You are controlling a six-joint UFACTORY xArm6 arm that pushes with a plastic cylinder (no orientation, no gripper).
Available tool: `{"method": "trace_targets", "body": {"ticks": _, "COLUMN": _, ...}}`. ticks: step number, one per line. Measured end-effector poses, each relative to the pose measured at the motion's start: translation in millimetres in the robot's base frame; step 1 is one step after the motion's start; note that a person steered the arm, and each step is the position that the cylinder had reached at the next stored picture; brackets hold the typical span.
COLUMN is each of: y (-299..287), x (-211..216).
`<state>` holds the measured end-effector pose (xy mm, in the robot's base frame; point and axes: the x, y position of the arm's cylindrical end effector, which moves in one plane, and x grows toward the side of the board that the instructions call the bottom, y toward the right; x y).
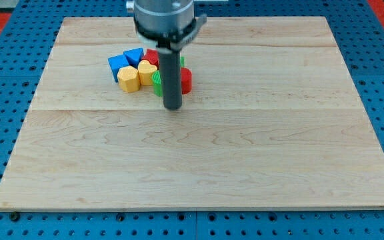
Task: Make a group of red and green blocks at the center of the board
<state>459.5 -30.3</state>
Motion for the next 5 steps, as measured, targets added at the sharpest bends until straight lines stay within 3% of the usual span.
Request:
{"method": "trace_targets", "body": {"ticks": 1, "y": 81, "x": -26}}
{"method": "trace_targets", "body": {"ticks": 2, "y": 85, "x": -126}}
{"method": "trace_targets", "body": {"ticks": 3, "y": 28, "x": -184}}
{"method": "trace_targets", "body": {"ticks": 5, "y": -51, "x": -132}}
